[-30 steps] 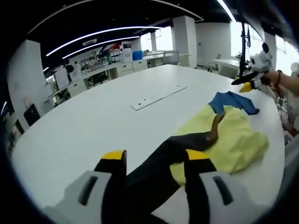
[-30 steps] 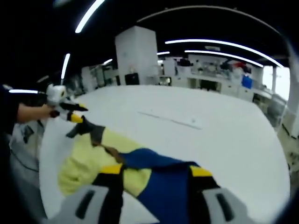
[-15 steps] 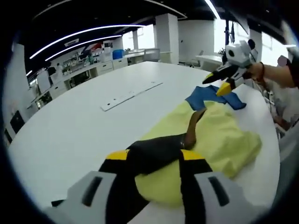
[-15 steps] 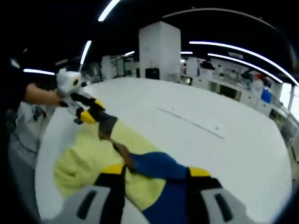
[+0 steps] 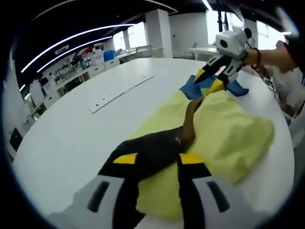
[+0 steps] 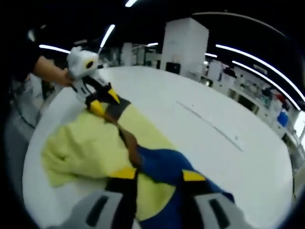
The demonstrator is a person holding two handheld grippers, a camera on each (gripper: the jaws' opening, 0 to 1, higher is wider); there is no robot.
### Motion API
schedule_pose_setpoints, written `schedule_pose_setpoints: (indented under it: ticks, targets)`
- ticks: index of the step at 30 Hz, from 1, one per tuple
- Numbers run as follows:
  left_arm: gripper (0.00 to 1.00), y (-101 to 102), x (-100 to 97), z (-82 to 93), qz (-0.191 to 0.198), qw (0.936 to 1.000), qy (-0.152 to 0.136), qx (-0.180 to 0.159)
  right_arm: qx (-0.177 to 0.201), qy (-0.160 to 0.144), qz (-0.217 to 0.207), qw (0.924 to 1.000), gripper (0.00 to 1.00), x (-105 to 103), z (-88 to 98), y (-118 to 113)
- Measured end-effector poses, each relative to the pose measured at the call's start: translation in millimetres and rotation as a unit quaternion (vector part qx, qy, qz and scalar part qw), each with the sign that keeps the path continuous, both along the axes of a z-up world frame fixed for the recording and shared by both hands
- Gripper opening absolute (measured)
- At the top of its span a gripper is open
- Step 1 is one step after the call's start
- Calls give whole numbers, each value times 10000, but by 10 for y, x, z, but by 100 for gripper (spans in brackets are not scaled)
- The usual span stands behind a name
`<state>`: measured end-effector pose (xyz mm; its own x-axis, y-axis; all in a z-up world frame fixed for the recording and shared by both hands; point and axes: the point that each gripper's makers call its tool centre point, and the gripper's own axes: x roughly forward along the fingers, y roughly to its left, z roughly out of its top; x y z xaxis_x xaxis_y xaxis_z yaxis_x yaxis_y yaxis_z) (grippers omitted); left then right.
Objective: Fold the garment on the visible template until the final outline fits inside the template.
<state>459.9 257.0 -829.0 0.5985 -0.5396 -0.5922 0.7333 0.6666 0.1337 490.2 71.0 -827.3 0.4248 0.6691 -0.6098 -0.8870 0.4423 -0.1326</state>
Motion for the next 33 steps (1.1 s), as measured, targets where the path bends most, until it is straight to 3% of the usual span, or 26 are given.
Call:
schedule_pose_setpoints:
  ticks: [3,6,15,17,21,26,33]
  targets:
    - [21,-10,10,-47,-80,9998,-73,156,-123,-111,177,9997,22,17,-21,18]
    - [10,11,18,-94,-9,9998,45,196,-380,-136,371,9985,16,-6,-89,14]
    - [5,24,40,-119,102,9997,41,228,-722,-241,684,9947,6,-50,-181,80]
    - [4,29,50,-123,148,9997,57,207,-710,-240,693,9948,0,-58,-181,86]
    - [0,26,56,-125,305,9992,206,121,-724,-214,683,9948,0,-64,-201,85]
    - [0,29,63,-71,207,9994,166,242,-598,-118,579,9965,0,-71,-127,74]
    - [0,43,180,290,357,9993,-121,-67,-24,30,200,9998,0,-26,156,112]
